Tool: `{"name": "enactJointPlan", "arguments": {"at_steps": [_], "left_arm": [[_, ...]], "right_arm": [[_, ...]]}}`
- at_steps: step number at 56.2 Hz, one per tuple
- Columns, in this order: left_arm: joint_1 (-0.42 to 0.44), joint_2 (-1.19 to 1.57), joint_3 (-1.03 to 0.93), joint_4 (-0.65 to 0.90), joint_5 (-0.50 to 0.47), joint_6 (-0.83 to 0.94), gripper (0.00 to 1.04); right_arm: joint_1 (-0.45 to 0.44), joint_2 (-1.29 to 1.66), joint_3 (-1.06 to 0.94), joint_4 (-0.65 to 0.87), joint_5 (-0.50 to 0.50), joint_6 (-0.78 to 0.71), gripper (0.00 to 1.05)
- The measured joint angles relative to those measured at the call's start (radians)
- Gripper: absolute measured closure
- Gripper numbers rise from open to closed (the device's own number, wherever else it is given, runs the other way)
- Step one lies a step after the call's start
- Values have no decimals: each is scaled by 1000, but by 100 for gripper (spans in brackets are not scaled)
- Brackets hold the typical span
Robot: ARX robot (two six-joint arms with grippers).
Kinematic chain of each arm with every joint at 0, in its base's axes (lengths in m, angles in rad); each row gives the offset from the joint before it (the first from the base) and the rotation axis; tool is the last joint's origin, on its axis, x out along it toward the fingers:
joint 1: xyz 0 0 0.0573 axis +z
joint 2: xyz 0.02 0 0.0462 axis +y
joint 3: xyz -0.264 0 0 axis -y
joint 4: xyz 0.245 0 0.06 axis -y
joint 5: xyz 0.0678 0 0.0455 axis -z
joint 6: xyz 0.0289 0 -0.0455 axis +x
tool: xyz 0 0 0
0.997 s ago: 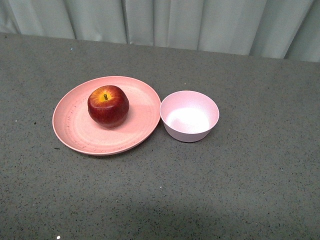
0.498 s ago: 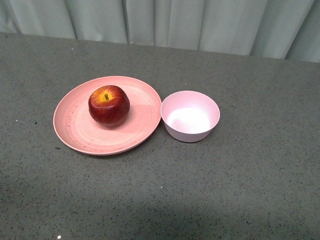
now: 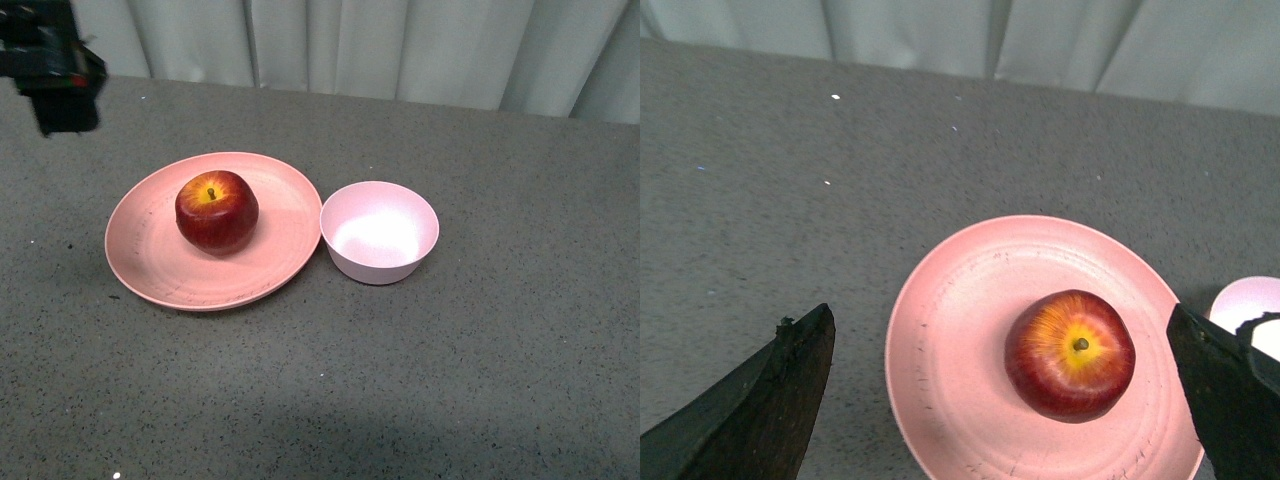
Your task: Move apple from plate to bowl
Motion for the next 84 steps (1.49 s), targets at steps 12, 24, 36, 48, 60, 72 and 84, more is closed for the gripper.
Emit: {"name": "enactJointPlan", "arguments": {"at_steps": [12,24,36,48,60,72,84], "left_arm": [[-45,210,145,-34,-14,4,7],[-86,351,258,-92,7,3,7],[-110,408,302,-131,37,-18,7],[-112,461,328,-154,69,-47,7],[-114,523,368,-169,64,-51,7],[-114,571,396,-189,55,-52,18],[-126,566,404,-203,42,-44,31]], "right_arm": [[0,0,0,0,0,0,9],[0,0,0,0,0,0,9],[0,0,0,0,0,0,9],[0,0,0,0,0,0,9],[0,0,0,0,0,0,9],[0,0,0,0,0,0,9],[0,0,0,0,0,0,9]]}}
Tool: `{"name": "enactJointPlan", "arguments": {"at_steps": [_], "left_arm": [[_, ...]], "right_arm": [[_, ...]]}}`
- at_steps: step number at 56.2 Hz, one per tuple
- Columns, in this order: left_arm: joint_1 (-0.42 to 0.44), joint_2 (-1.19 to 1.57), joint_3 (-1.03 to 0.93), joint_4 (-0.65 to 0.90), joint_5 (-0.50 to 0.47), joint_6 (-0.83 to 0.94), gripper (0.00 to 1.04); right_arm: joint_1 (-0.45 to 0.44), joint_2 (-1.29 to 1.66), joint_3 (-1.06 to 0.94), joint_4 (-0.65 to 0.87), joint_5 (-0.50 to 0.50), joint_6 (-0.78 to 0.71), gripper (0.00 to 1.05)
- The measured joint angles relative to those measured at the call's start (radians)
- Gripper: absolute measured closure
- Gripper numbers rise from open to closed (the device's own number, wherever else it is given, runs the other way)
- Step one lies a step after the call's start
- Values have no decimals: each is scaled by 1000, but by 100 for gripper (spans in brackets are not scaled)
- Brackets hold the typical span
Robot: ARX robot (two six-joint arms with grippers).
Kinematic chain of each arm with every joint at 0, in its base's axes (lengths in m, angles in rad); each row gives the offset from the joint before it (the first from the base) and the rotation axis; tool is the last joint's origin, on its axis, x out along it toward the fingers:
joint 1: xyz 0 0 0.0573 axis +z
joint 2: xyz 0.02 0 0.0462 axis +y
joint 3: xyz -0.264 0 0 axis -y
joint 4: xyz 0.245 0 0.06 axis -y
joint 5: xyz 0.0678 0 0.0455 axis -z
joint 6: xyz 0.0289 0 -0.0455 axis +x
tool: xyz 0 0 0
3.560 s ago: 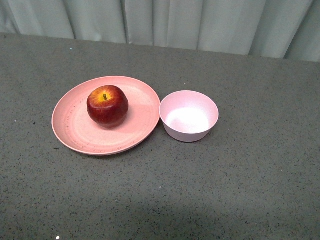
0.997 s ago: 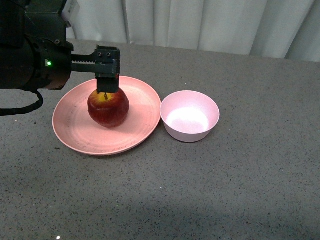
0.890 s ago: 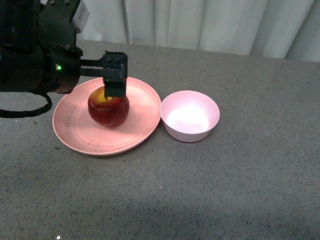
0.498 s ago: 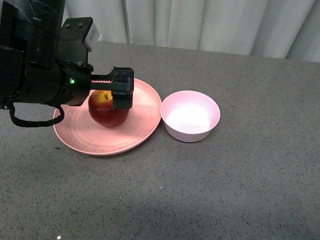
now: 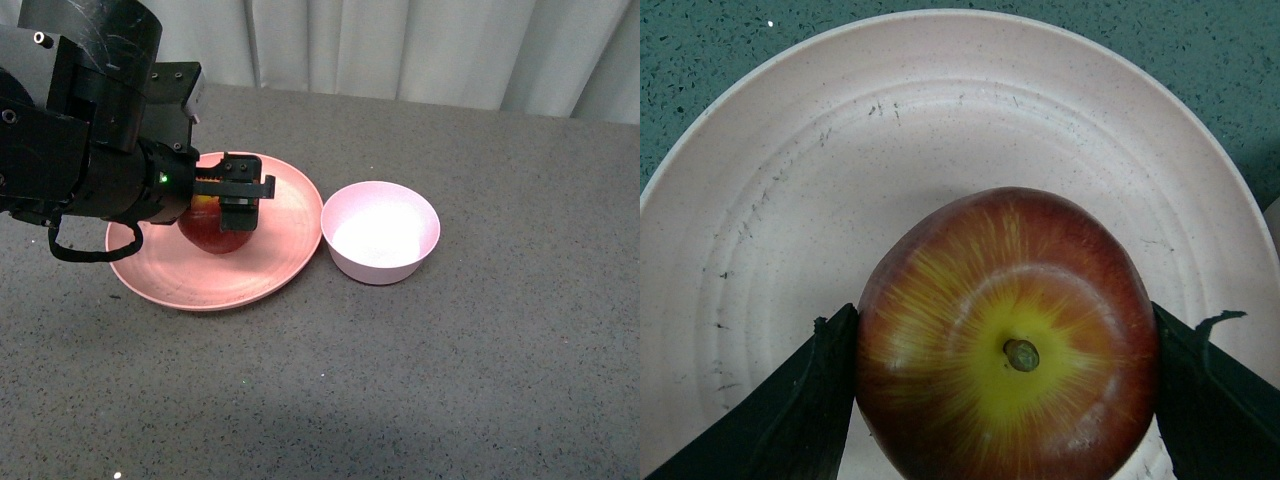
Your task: Move apple from plate to bowl
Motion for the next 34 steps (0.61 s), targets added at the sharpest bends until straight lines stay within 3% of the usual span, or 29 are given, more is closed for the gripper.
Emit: {"name": "enactJointPlan", "arguments": {"at_steps": [23,34], "left_arm": [[-195,-59,94,-39,-15,3,32],[-245,-26,125,-48,-17,-5,32]], "right_arm": [[0,0,0,0,0,0,9],[0,0,0,0,0,0,9]]}}
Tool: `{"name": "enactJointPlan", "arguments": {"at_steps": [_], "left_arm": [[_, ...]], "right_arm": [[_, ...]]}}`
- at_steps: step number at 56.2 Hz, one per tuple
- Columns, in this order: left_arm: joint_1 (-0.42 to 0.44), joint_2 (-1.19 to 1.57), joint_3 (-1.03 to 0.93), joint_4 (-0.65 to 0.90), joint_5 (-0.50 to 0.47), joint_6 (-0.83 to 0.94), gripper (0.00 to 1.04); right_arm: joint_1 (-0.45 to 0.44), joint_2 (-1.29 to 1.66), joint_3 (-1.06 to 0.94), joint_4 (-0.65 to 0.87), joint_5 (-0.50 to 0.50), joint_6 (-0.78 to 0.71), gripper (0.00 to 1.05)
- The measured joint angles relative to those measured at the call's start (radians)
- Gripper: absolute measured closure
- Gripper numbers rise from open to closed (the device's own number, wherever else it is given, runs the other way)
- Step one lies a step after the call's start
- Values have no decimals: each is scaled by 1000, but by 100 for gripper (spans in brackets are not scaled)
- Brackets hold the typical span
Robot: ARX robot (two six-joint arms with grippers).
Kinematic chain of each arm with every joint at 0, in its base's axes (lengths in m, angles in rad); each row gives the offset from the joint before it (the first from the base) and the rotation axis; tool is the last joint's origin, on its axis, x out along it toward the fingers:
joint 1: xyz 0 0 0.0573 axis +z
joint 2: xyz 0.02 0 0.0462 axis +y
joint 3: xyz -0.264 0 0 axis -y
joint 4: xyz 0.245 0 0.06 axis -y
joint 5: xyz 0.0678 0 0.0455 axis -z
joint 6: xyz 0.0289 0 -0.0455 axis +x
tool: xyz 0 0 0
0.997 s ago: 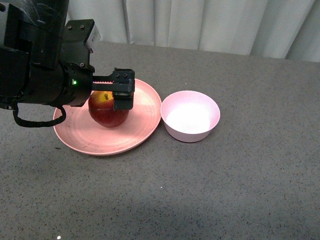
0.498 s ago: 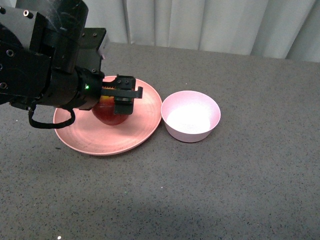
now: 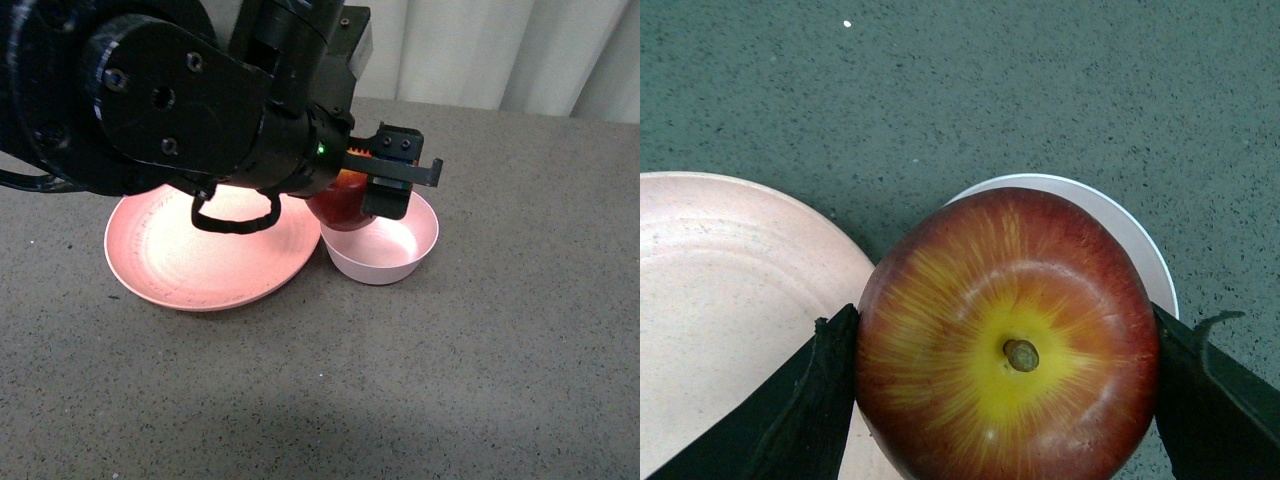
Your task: Move apple from plate to bowl
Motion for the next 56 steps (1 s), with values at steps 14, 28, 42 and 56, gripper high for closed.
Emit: {"name": "enactJointPlan", "arguments": {"at_steps": [14,28,42,56], "left_arm": [[-22,67,52,-15,-10,-2,32],[-40,127,100,-22,-10,0,32],[-54,177,132,-37,-10,0,32],[-55,128,82,39,-11,2,7]], "right_arm": [[0,0,0,0,0,0,9],[0,0,0,0,0,0,9],[0,0,0,0,0,0,9],[0,0,0,0,0,0,9]]}}
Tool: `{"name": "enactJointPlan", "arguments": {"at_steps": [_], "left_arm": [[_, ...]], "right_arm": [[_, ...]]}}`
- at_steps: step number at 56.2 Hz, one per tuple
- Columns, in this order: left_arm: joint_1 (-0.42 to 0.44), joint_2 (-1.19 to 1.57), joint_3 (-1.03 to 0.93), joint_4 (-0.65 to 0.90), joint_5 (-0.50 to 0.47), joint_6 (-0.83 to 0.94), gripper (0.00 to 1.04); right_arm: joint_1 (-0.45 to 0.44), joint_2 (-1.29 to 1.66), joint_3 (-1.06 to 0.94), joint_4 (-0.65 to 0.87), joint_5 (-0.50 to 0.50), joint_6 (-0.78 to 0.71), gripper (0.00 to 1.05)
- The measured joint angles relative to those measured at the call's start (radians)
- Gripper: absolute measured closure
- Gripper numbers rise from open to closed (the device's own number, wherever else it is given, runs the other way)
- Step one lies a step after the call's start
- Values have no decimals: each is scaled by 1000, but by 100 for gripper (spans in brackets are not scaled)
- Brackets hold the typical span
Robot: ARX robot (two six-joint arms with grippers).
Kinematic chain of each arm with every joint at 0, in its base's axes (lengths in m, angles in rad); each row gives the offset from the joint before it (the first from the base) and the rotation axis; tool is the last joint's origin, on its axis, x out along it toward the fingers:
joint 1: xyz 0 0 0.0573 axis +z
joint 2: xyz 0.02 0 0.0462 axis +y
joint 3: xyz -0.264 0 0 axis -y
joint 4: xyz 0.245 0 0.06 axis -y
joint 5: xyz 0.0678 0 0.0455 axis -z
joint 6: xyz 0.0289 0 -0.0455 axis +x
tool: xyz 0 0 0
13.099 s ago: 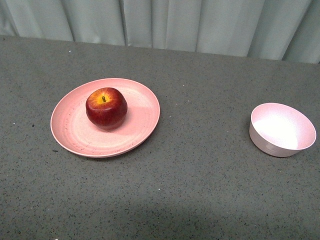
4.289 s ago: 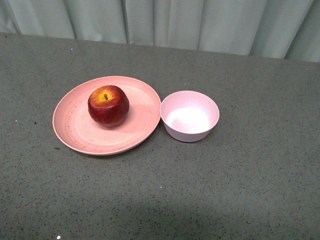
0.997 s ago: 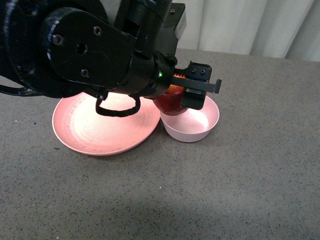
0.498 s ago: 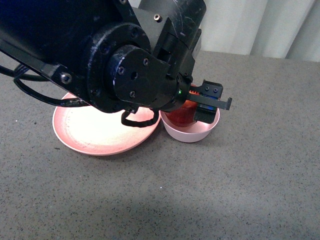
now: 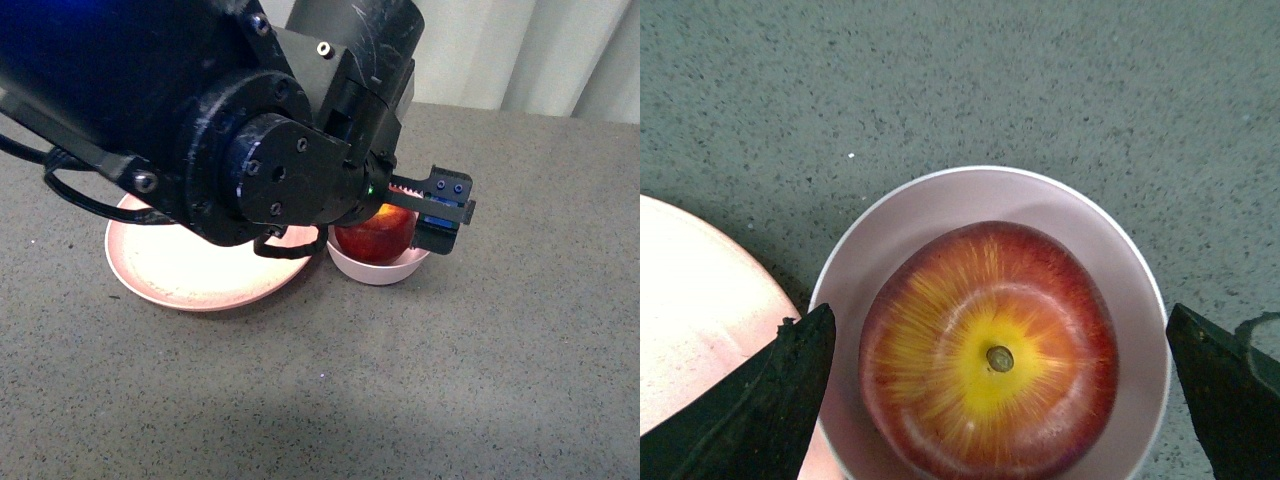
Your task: Move apple from plate to bowl
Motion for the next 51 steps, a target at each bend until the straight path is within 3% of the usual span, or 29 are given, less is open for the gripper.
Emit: {"name": "enactJointPlan", "arguments": {"at_steps": [28,33,39,44,51], "left_arm": [[72,-269,-365,204,-191,10,7],[87,-238,-468,557,-356,72,21],[131,-270,-618,872,-353,99,37],[184,-364,-718,976,-316,109,51],[245,-489,-831,979,-258,114,71]], "right_arm": [[0,0,0,0,0,0,9],[0,0,0,0,-2,0,9],[0,0,0,0,0,0,9],[0,0,0,0,2,0,9],[0,0,0,0,1,0,9]]}}
